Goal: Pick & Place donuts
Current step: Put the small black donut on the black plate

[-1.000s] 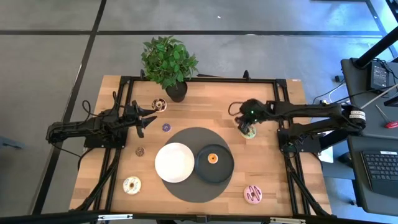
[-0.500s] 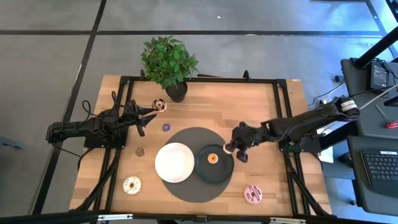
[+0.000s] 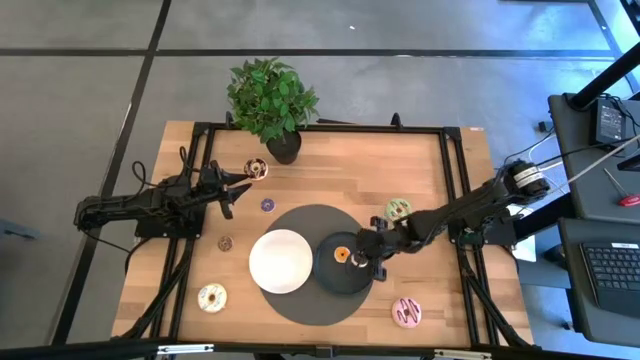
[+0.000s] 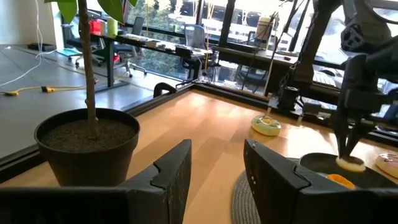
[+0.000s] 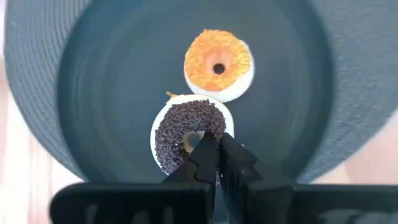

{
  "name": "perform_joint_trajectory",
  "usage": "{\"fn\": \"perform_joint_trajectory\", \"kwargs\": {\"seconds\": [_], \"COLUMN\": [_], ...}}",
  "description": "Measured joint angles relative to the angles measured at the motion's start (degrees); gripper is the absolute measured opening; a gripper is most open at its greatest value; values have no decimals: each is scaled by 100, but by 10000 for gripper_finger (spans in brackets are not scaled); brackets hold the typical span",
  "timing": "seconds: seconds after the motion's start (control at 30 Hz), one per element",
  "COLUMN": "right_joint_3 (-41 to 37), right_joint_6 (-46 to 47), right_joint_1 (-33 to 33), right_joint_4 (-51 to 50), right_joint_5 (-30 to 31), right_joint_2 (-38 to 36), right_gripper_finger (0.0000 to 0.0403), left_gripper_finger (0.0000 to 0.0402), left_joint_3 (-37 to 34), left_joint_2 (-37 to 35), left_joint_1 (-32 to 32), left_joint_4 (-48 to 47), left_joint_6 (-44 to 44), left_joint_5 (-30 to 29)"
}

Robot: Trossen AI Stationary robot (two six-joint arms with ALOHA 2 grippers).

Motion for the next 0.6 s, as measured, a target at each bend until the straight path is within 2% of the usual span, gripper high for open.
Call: {"fn": "perform_joint_trajectory", "kwargs": {"seconds": [0.27, 0.6], "right_joint_3": [156, 156], "right_joint_6": [-239, -274], "right_joint_1": [17, 14], "right_joint_4": [12, 102], "right_joint_5": [-161, -69], "right_joint_2": [465, 527], "right_gripper_finger": [11, 12], "left_gripper_finger": [143, 143], "left_joint_3": [1, 1], "left_joint_2": [0, 0], "left_joint_1": [0, 0], "left_joint_4": [0, 0], "left_joint_6": [-1, -1], "left_joint_5": [2, 2]}}
